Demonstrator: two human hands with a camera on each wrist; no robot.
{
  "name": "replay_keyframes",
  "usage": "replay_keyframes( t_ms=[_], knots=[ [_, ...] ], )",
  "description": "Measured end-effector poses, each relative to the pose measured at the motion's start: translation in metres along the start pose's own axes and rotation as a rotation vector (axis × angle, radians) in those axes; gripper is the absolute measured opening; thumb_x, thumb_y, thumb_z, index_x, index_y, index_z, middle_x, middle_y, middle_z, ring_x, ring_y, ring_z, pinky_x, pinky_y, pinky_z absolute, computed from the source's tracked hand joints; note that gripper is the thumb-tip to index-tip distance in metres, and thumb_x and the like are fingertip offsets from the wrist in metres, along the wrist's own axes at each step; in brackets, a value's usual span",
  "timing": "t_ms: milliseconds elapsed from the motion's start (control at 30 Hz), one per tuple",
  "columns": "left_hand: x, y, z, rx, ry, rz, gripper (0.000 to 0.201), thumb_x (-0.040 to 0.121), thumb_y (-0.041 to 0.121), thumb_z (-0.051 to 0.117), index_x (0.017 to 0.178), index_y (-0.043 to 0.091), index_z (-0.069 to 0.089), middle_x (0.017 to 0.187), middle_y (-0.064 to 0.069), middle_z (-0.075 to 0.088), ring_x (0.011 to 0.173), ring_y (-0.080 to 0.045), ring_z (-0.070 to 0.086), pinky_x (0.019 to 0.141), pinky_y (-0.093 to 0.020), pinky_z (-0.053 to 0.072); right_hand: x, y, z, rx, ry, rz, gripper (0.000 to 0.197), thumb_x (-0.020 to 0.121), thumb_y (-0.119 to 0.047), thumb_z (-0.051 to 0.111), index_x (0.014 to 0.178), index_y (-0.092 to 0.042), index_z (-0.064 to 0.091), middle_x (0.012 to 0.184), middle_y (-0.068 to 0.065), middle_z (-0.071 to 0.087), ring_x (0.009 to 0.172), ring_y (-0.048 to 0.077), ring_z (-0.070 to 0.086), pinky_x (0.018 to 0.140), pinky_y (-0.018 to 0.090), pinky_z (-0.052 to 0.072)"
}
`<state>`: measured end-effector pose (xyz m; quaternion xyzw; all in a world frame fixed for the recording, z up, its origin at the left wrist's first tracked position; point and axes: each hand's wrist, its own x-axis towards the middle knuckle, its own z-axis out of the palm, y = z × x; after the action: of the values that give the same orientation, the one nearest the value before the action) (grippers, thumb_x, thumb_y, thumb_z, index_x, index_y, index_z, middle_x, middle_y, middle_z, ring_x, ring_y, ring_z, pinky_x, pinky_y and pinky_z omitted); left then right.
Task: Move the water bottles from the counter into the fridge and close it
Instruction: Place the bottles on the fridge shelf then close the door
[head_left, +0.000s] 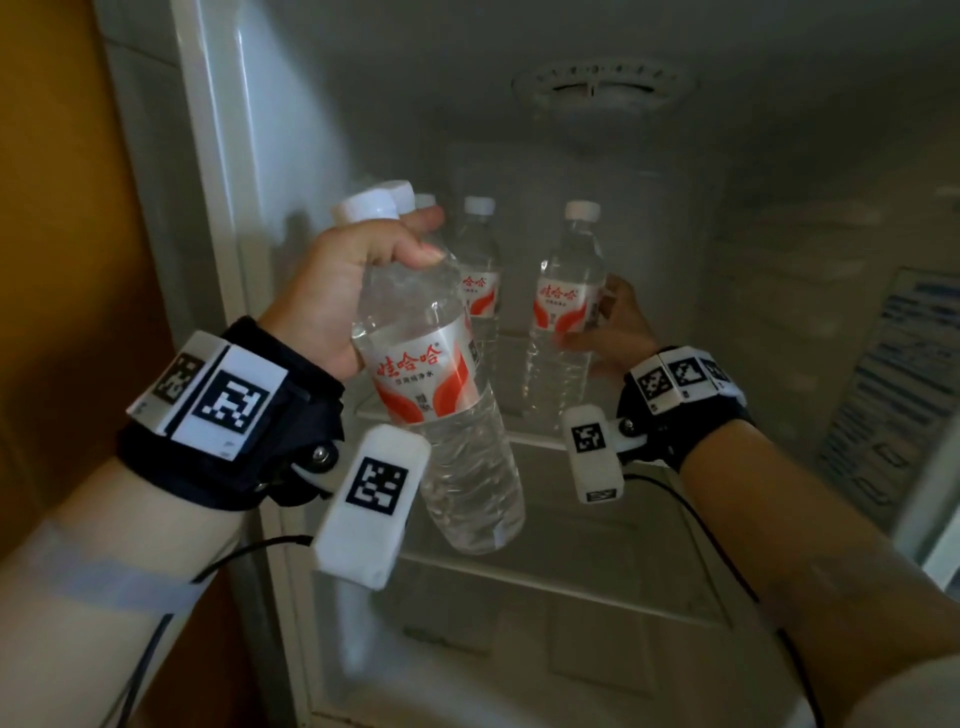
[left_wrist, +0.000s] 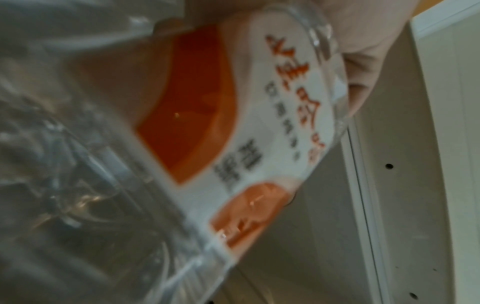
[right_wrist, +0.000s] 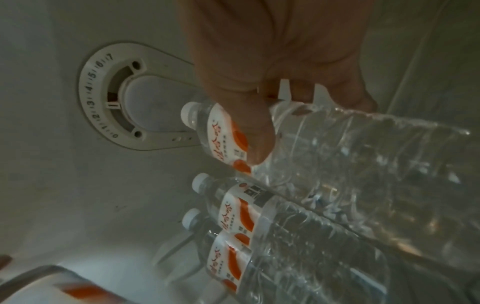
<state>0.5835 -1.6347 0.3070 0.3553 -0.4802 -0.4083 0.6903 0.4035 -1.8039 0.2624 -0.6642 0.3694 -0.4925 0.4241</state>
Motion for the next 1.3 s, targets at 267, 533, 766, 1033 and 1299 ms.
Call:
replay_keyframes(
  t_ms=[267, 533, 766, 1033, 1299],
  knots=[
    [0.005, 0.007, 0.0, 0.017, 0.067, -0.008, 0.072, 0.049, 0.01, 0.063, 0.121, 0.006, 0.056, 0.117, -0.007, 0.059, 0.094, -0.022, 0.06, 0.082, -0.034, 0.049, 0.027, 0.006, 0.018, -0.088, 0.012, 0.014, 0.077, 0.074, -0.001, 0.068, 0.137, -0.025, 0.033, 0.132, 0.008, 0.049, 0.123, 0.03, 0.048, 0.097, 0.055, 0.046],
    [0.016, 0.003, -0.003, 0.086, 0.141, 0.01, 0.081, 0.047, 0.012, 0.065, 0.127, 0.006, 0.052, 0.127, -0.014, 0.061, 0.109, -0.033, 0.06, 0.089, -0.042, 0.048, 0.039, 0.015, 0.032, -0.065, -0.047, -0.008, 0.076, 0.079, -0.004, 0.065, 0.142, -0.026, 0.028, 0.141, 0.007, 0.042, 0.126, 0.028, 0.044, 0.093, 0.045, 0.045],
    [0.021, 0.0, -0.003, 0.131, 0.105, -0.025, 0.077, 0.05, 0.013, 0.067, 0.125, 0.0, 0.052, 0.116, -0.017, 0.059, 0.104, -0.038, 0.058, 0.095, -0.046, 0.046, 0.013, 0.0, 0.038, -0.071, 0.17, -0.153, 0.096, 0.072, -0.016, 0.075, 0.145, -0.03, 0.014, 0.152, 0.008, 0.015, 0.139, 0.022, 0.023, 0.109, 0.037, 0.031],
    [0.027, 0.001, 0.005, 0.079, 0.076, 0.004, 0.063, 0.046, 0.014, 0.067, 0.108, 0.009, 0.056, 0.091, -0.011, 0.055, 0.072, -0.021, 0.057, 0.068, -0.03, 0.048, -0.066, -0.056, 0.045, -0.174, -0.613, -0.384, 0.048, 0.06, -0.036, 0.075, 0.093, -0.027, 0.041, 0.083, -0.011, 0.054, 0.072, 0.005, 0.055, 0.065, 0.021, 0.048],
    [0.037, -0.002, 0.01, 0.03, -0.002, 0.052, 0.018, 0.063, 0.018, 0.07, 0.072, 0.015, 0.055, 0.066, 0.0, 0.061, 0.057, -0.015, 0.061, 0.06, -0.024, 0.049, -0.074, -0.051, 0.052, -0.208, -0.464, -0.368, 0.069, 0.06, -0.013, 0.082, 0.119, -0.017, 0.045, 0.111, -0.002, 0.061, 0.104, 0.019, 0.063, 0.093, 0.043, 0.052]
  ],
)
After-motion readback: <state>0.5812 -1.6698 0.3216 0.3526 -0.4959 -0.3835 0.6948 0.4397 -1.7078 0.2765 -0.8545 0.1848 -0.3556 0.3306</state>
